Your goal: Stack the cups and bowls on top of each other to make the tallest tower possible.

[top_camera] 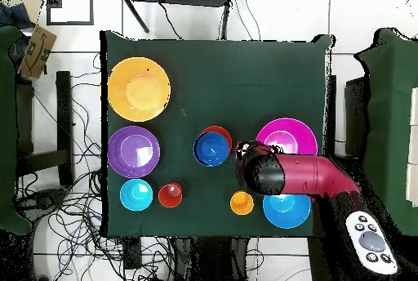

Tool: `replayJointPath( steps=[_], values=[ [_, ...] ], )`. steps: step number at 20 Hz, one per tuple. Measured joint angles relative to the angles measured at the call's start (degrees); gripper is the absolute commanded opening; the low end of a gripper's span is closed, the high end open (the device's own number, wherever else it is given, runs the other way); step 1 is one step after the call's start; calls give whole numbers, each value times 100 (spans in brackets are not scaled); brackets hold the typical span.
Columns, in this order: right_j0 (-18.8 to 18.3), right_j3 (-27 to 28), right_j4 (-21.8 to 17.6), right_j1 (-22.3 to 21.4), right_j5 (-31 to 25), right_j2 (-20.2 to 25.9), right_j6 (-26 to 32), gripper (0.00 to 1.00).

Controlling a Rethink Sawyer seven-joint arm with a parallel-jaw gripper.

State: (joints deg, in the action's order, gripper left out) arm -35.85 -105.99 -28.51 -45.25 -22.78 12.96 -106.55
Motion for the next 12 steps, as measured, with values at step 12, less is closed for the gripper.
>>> replayJointPath(
  steps=[12],
  values=[
    [-54,119,-24,230,0,-280,0,100]
  ],
)
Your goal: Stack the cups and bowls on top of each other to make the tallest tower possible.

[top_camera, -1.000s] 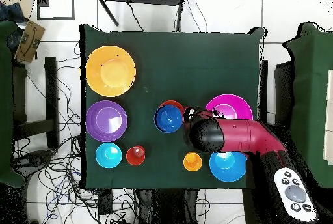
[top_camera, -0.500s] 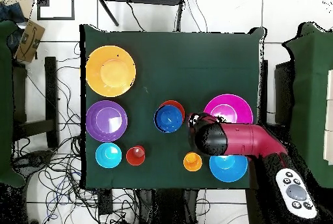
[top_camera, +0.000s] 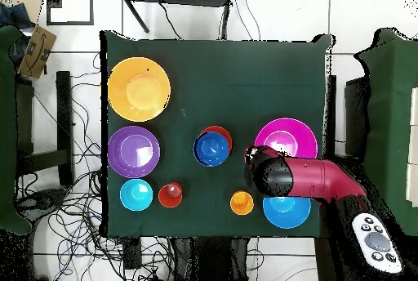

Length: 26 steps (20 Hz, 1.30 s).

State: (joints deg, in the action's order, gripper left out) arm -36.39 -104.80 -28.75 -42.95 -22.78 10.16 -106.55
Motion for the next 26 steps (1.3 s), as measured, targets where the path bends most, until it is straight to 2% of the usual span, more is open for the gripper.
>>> replayJointPath(
  steps=[13,26],
  values=[
    [-378,2,0,71,-98,-31,0,100],
    [-471,2,0,71,-465,-32,0,100]
  ],
)
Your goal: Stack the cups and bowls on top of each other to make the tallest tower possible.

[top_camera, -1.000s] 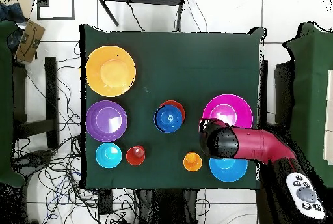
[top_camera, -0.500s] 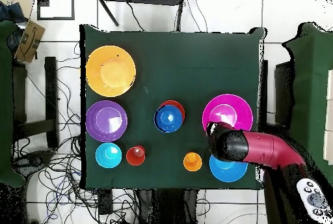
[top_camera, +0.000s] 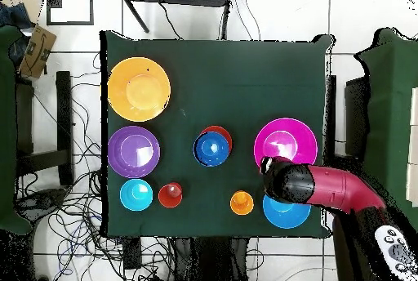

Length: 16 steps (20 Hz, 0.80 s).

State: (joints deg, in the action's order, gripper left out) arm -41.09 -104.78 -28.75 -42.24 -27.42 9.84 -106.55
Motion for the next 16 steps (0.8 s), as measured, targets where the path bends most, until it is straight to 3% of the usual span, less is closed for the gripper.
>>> replayJointPath(
  steps=[16],
  values=[
    [-214,2,-302,486,-6,-195,0,100]
  ],
)
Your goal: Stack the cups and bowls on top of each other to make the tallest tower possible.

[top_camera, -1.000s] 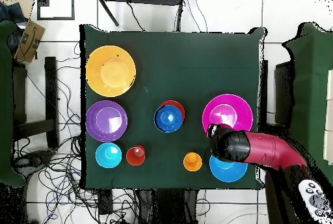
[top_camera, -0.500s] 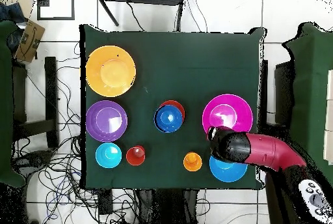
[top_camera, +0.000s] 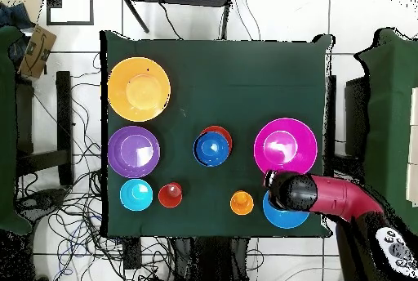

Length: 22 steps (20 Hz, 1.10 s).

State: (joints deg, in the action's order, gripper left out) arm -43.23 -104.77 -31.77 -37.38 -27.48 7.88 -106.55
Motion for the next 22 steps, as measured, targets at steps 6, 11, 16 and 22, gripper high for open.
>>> replayJointPath(
  steps=[6,11,16,22],
  values=[
    [-18,0,-18,54,1,-43,0,100],
    [-18,1,-18,52,1,-42,0,100],
    [-18,-7,-18,9,1,-29,0,100],
    [-9,-65,-18,-186,1,2,0,100]
  ],
)
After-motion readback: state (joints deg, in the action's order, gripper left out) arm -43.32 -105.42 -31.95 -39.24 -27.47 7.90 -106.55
